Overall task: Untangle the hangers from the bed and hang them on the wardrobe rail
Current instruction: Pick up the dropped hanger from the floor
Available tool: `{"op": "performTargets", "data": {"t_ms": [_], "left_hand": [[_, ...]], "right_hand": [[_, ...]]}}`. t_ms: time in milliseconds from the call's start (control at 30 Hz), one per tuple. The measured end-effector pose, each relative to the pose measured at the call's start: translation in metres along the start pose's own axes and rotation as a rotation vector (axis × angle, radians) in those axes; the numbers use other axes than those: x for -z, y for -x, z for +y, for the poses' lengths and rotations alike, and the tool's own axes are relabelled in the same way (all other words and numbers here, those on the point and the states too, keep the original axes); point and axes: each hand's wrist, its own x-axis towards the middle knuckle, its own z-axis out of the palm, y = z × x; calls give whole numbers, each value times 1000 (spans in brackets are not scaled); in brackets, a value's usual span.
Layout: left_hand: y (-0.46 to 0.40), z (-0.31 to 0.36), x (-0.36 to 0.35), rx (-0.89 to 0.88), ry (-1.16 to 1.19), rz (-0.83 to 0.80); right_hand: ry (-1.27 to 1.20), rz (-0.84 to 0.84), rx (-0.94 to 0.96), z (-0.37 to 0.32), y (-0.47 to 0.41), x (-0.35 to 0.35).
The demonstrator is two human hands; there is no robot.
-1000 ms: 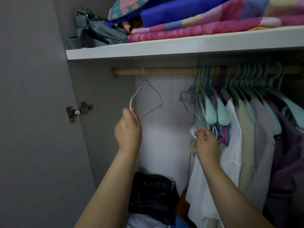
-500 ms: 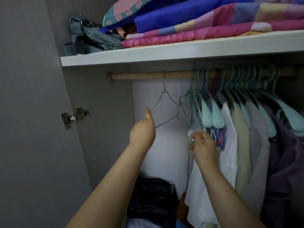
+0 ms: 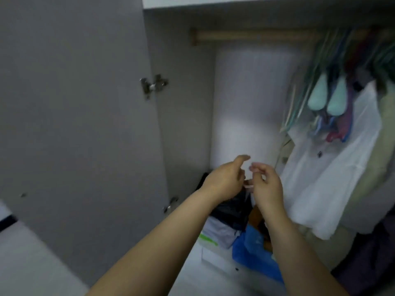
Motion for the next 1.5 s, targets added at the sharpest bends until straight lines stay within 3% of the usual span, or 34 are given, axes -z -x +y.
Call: {"op": "performTargets", "data": {"t_ms": [167,267,433,667,833,967,1267,1500], "left_hand": [[152,-126,-19,532,58,-48],[265,-167,-32,862,134,10],[425,-164,-64,1278,283,208],[588,-114,-114,1694,554,493],[682,-100,-128,1823,603,660],[753,-121,-129,1876,628,728],[887,-213,-151,1913,538,630],[933,-331,-239,1920,453,545]], "right_hand": [[170,-576,-176,50,80,-85],[256,-882,-232,72,139,-139],[393,-1352,-222,98,248,-201],[494,-1770,-210,117,395,-228],[615,-1936,-171,137,487,-235],[724,-1959,-151,164,554,-257],[898,-1989,-162,284,697,-326],[1012,-1956,-50,455,761,-403]]}}
